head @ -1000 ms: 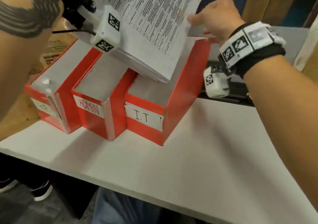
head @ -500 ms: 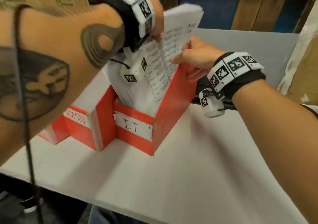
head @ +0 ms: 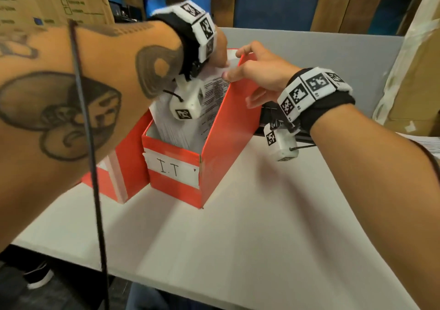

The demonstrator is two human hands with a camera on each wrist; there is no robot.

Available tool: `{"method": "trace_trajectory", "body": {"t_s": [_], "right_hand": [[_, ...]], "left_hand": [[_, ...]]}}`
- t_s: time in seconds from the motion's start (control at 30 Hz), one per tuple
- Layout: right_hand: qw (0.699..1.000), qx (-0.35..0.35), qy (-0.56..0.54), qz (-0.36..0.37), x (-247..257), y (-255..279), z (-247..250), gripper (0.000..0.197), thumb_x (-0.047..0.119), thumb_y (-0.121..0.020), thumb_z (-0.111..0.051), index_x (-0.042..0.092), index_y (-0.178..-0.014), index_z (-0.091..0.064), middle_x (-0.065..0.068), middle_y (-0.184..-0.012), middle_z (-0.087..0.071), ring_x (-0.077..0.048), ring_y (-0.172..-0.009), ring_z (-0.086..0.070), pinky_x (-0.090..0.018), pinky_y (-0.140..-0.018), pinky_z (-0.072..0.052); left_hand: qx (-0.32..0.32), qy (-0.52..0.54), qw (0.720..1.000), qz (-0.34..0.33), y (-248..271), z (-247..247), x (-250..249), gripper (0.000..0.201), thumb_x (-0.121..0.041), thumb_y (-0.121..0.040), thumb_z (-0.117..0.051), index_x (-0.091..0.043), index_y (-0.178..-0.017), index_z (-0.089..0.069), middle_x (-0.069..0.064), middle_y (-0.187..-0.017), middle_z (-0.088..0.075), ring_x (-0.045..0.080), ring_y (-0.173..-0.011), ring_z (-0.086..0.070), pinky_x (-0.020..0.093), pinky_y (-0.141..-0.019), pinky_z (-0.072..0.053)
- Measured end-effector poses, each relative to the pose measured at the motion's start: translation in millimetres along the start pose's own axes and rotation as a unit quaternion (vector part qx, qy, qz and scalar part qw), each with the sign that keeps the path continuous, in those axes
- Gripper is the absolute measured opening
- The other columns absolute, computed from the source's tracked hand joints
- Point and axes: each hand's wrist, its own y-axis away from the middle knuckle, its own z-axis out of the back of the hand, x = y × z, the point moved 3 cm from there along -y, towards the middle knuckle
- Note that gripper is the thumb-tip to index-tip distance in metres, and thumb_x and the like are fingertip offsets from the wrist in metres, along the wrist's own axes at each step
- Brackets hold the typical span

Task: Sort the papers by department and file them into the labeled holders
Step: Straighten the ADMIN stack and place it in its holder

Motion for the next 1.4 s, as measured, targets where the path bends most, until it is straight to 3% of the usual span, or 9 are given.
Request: {"method": "trace_trajectory", "body": {"t_s": [0.13, 0.2, 0.37, 0.53, 0.67, 0.8, 1.07, 1.3, 1.4], "right_hand": [[1.0, -0.012, -0.025, -0.003, -20.7, 4.3, 27.1, 0.084, 0.047, -0.075, -0.086, 0.045, -0.144, -0.038, 0.0, -0.135, -0.057, -0.032, -0.096, -0.073, -0.052, -0.084, -0.061], [0.999, -0.038, -0.008, -0.021, -35.1, 14.9, 53.4, 0.067, 0.043, -0.082, -0.083, 0.038, -0.14, -0.048, 0.004, -0.13, -0.061, -0.028, -0.107, -0.069, -0.049, -0.089, -0.058], [0.973, -0.066, 0.177, -0.135, -105.2, 52.6, 140.7, 0.027, 0.028, -0.09, -0.077, 0.022, -0.115, -0.069, -0.001, -0.122, -0.07, -0.027, -0.115, -0.066, -0.044, -0.094, -0.053], [0.907, -0.038, 0.321, -0.271, -174.2, 110.2, 213.3, 0.036, 0.024, -0.097, -0.07, 0.009, -0.129, -0.064, 0.0, -0.138, -0.056, -0.028, -0.13, -0.051, -0.029, -0.078, -0.047], [0.842, -0.042, 0.43, -0.322, -216.1, 150.2, 257.6, 0.051, 0.037, -0.095, -0.07, 0.014, -0.139, -0.062, -0.01, -0.153, -0.048, -0.03, -0.141, -0.043, -0.043, -0.117, -0.036], [0.831, -0.03, 0.433, -0.349, -253.3, 172.9, 269.9, 0.053, 0.041, -0.087, -0.079, 0.023, -0.134, -0.061, -0.006, -0.149, -0.05, -0.028, -0.136, -0.046, -0.033, -0.103, -0.036], [0.838, -0.017, 0.418, -0.351, -272.4, 161.0, 273.7, 0.059, 0.032, -0.085, -0.082, 0.023, -0.135, -0.054, -0.004, -0.142, -0.053, -0.027, -0.127, -0.051, -0.034, -0.094, -0.042], [0.829, -0.007, 0.431, -0.355, -276.6, 157.9, 274.4, 0.07, 0.033, -0.084, -0.083, 0.019, -0.143, -0.047, -0.007, -0.142, -0.054, -0.031, -0.127, -0.054, -0.045, -0.108, -0.047], [0.828, -0.007, 0.433, -0.357, -276.6, 157.3, 274.0, 0.072, 0.033, -0.085, -0.082, 0.017, -0.145, -0.045, -0.007, -0.143, -0.053, -0.032, -0.129, -0.053, -0.045, -0.108, -0.047]], "left_hand": [[-0.099, 0.107, 0.989, 0.002, 24.2, 34.5, 14.7, 0.04, -0.037, -0.102, -0.059, -0.001, -0.117, -0.066, 0.018, -0.105, -0.068, 0.026, -0.087, -0.053, 0.033, -0.077, -0.039], [-0.121, 0.146, 0.982, -0.028, 30.8, 38.6, -2.2, 0.043, -0.033, -0.103, -0.056, 0.002, -0.129, -0.061, 0.025, -0.124, -0.063, 0.029, -0.096, -0.052, 0.032, -0.08, -0.034], [-0.112, 0.166, 0.969, -0.145, 49.7, 31.0, -119.7, 0.035, -0.048, -0.091, -0.067, -0.015, -0.103, -0.064, 0.002, -0.092, -0.061, 0.023, -0.087, -0.056, 0.031, -0.077, -0.041], [0.041, 0.193, 0.96, -0.2, 64.6, -32.5, -250.6, 0.039, -0.042, -0.095, -0.069, -0.011, -0.077, -0.052, -0.001, -0.073, -0.054, 0.016, -0.061, -0.05, 0.027, -0.055, -0.04], [0.12, 0.224, 0.943, -0.214, 46.0, -87.0, -314.1, 0.056, -0.049, -0.1, -0.059, -0.012, -0.143, -0.055, 0.008, -0.138, -0.061, 0.028, -0.12, -0.06, 0.034, -0.089, -0.049], [0.142, 0.227, 0.945, -0.187, 25.0, -107.2, -346.5, 0.073, -0.065, -0.095, -0.056, -0.014, -0.148, -0.051, 0.008, -0.147, -0.055, 0.03, -0.132, -0.054, 0.034, -0.104, -0.045], [0.198, 0.188, 0.945, -0.179, 6.9, -113.5, -365.6, 0.069, -0.048, -0.099, -0.063, -0.012, -0.153, -0.041, 0.01, -0.156, -0.045, 0.028, -0.142, -0.044, 0.032, -0.112, -0.036], [0.32, 0.389, 0.864, -0.028, -21.1, -120.5, -341.9, 0.023, -0.013, -0.086, -0.082, -0.007, -0.083, -0.06, 0.008, -0.068, -0.06, 0.021, -0.052, -0.055, 0.027, -0.051, -0.047], [0.337, 0.51, 0.792, -0.004, -22.1, -124.4, -338.4, 0.014, -0.006, -0.086, -0.079, -0.005, -0.097, -0.071, 0.012, -0.092, -0.076, 0.022, -0.068, -0.071, 0.027, -0.052, -0.057]]}}
